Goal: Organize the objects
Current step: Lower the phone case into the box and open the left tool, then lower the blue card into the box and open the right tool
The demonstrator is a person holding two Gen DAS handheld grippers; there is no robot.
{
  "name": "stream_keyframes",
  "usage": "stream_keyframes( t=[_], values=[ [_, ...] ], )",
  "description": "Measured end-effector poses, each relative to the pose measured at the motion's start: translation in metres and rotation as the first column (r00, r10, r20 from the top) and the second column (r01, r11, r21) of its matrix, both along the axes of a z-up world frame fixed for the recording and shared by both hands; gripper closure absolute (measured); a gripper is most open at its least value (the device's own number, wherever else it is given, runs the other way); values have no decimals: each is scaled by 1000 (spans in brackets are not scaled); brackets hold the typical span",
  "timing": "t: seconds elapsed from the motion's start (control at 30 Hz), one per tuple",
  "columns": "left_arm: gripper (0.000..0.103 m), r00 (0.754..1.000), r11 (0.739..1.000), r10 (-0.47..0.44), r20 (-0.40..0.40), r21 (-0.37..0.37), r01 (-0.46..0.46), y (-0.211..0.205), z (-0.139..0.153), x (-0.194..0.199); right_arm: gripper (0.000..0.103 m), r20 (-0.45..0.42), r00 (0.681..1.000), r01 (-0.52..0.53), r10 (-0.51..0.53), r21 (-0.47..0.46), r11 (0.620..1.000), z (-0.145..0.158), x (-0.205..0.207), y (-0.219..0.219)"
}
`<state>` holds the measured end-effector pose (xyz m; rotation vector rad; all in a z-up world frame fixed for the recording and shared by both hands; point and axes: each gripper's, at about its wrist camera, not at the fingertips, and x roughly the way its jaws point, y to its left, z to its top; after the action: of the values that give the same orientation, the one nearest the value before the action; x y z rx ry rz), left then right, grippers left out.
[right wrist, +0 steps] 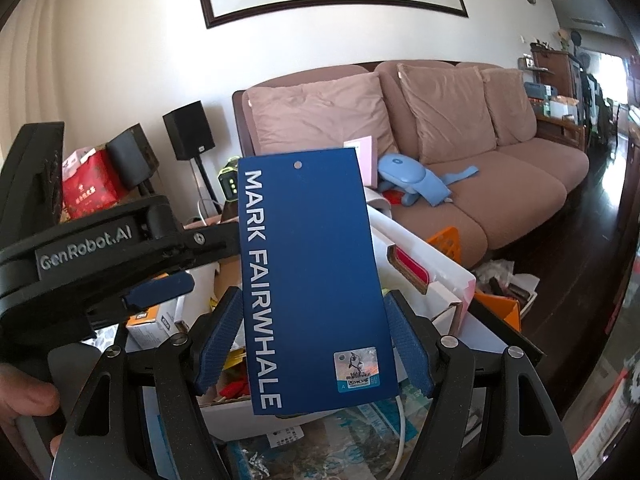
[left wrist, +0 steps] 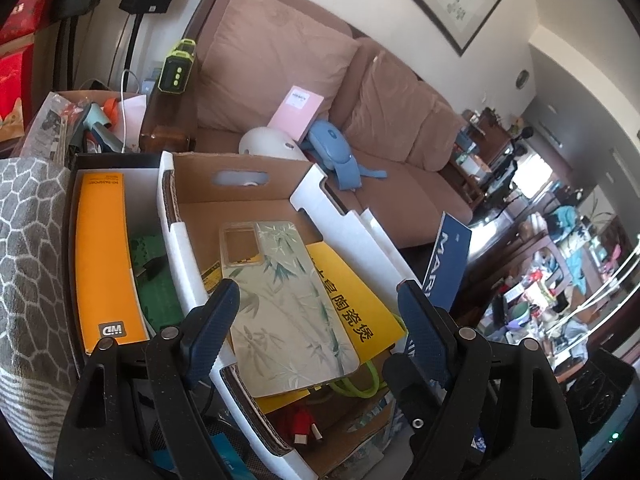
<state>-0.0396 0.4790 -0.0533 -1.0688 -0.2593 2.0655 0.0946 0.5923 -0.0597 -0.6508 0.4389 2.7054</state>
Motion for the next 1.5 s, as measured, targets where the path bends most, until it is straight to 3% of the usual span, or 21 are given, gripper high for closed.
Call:
stream_keyframes(
  t=[0.27, 0.53, 0.67, 1.5],
  values=[
    [23, 998, 993, 67, -11, 103, -65, -28, 7, 0, 29, 42, 999, -16, 13, 54, 998, 2, -9, -11],
    [23, 996, 992, 84, -10, 97, -83, -49, 4, -1, 29, 110, 993, -71, 53, 165, 984, 1, -27, -41],
    [23, 994, 988, 98, 50, 111, -103, -58, -6, -11, 29, 131, 989, -91, 66, 191, 977, -2, -33, -49],
    [23, 995, 993, 75, 72, 87, -81, -52, -15, -13, 29, 168, 983, -99, 71, 167, 981, -12, -36, -45]
  ],
)
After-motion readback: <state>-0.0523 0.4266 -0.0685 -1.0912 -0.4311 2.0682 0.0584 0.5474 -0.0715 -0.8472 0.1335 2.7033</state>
